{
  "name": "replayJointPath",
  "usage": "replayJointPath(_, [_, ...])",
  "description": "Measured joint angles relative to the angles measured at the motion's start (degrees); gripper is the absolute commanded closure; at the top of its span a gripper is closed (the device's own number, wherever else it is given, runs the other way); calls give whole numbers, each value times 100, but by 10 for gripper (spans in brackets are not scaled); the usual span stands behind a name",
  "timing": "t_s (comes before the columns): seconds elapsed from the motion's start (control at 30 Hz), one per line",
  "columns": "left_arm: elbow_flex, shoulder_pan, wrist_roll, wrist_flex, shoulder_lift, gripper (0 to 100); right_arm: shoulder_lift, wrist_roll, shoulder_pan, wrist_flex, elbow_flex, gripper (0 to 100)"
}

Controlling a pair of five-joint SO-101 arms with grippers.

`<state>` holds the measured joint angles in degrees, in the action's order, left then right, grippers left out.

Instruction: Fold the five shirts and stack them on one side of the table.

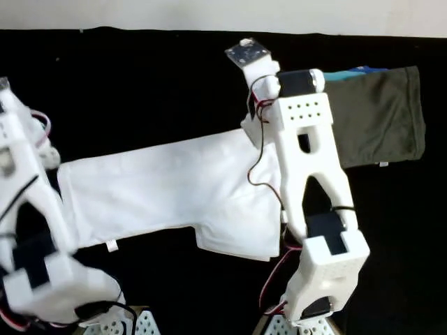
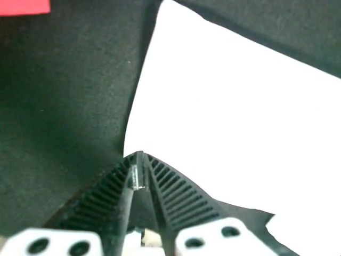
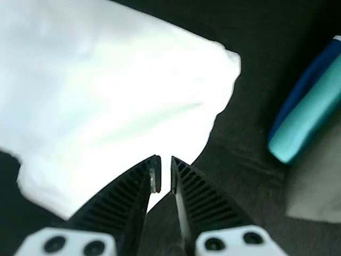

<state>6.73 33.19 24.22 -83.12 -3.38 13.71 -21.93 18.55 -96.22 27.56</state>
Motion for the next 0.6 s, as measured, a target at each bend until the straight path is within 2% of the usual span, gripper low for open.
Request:
replayJointPath(0.17, [2840,-132,0,1705,-1345,986,-589,0,334,-325,0,954])
replayJointPath(0.3, [4501,44,158,2813,-1829,989,-1248,-18,738,-396,-510,954])
replayJointPath(0.43, [5345,325,466,3868,-1934,989,-1916,-35,1327,-316,-1829,954])
replayJointPath(0.6, [5644,440,492,4782,-2022,990,-2690,-35,1741,747,-3938,951])
